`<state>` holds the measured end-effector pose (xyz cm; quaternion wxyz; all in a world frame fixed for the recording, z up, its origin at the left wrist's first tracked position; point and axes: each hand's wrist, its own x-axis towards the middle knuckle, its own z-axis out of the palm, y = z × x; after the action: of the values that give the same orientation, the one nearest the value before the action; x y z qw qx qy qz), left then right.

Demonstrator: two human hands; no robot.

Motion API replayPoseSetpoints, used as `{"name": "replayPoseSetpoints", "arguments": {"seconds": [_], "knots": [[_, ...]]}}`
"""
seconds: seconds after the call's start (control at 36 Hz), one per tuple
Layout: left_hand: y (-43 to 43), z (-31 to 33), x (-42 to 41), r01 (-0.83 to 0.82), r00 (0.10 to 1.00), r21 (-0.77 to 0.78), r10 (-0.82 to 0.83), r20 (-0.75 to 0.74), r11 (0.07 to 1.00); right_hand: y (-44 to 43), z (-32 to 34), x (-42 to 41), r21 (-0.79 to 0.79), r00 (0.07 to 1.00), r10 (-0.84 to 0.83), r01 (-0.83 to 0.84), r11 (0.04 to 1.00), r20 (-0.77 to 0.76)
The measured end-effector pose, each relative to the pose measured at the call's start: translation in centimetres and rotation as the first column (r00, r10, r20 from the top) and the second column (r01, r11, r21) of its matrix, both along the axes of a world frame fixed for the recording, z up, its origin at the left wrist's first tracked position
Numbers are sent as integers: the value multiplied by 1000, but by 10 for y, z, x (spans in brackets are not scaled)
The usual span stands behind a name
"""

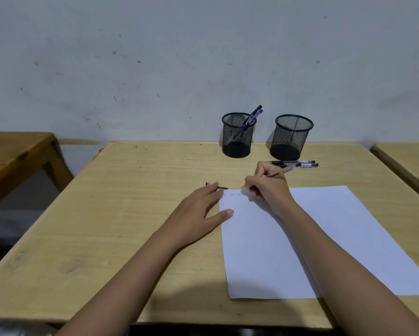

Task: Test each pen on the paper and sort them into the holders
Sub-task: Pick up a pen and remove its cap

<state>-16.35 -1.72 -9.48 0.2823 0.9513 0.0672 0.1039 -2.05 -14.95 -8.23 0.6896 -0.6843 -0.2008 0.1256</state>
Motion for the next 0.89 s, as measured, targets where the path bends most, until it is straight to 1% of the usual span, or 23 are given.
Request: {"name": "replayPoseSetpoints", "arguments": {"seconds": [0.08,0.14,0.28,0.36,0.56,0.64,0.78,0.89], "knots": [[-2,-3,1,11,999,88,-7,-44,996,1,-2,0,26,1000,-6,6,1000,-19],[-2,-4,1,18,997,106,-10,-71,994,2,-2,1,33,1000,4,-3,999,-24],[-3,-5,2,44,990,163,-22,-137,986,3,-2,1,-20,1000,28,-28,999,11],[-2,-7,3,44,987,184,-13,-162,982,2,-1,-1,0,999,49,-49,999,4],[-1,-8,4,46,983,186,-11,-182,981,6,-6,1,-34,999,33,-33,999,-8],[-2,-7,3,45,983,188,-10,-186,981,5,-5,1,-51,1000,27,-26,998,10],[-3,-6,3,44,981,186,-8,-194,982,5,-2,-1,-39,1000,12,-13,999,-6],[-3,-5,3,45,980,188,-7,-201,981,4,1,0,-72,999,31,-30,997,15]]}}
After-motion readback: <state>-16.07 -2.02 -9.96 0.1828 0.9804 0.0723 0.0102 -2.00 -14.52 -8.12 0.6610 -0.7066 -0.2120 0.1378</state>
